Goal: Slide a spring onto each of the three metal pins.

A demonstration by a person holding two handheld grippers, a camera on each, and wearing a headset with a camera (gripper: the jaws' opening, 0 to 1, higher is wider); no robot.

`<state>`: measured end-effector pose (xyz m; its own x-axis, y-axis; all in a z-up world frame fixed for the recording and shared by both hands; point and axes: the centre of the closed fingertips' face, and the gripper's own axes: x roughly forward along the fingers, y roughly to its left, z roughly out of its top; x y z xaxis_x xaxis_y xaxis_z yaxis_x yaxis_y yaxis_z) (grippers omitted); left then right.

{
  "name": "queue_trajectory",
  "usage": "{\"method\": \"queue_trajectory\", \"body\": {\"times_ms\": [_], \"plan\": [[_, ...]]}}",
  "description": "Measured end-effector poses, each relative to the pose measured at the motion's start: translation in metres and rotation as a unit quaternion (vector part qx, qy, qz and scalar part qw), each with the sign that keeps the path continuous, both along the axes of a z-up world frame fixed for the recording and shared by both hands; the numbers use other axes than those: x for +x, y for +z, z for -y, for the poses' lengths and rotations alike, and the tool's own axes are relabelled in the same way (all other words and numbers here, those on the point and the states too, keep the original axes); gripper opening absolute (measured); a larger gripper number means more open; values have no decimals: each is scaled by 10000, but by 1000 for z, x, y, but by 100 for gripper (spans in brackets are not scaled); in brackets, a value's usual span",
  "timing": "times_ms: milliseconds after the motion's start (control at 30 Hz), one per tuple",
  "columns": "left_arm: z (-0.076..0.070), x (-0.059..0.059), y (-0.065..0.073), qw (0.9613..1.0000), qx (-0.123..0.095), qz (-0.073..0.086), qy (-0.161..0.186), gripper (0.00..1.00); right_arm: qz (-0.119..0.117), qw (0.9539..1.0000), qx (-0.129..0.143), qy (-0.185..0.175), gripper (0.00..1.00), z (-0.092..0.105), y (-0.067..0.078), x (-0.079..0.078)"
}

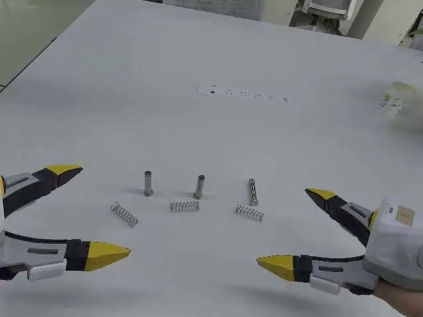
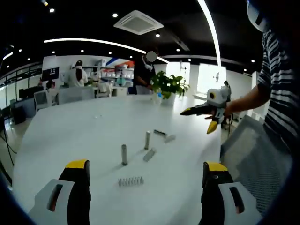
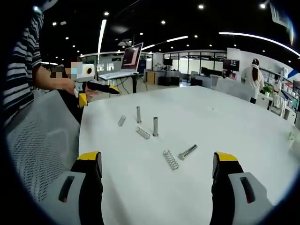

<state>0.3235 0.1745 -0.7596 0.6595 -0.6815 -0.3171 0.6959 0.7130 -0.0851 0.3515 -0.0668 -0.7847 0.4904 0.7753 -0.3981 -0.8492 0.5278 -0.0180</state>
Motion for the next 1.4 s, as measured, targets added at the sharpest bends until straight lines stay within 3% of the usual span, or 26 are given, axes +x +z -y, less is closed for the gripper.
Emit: {"method": "queue_trajectory", "body": {"times_ms": [67,1400], "plan": [[0,-1,-1,10000,-33,-81,8,98,4,10000,-4,-2,98,0,0,0],[2,0,3,10000,-1,18,-98,98,-7,9999,20,121,98,-8,3,-4]]}}
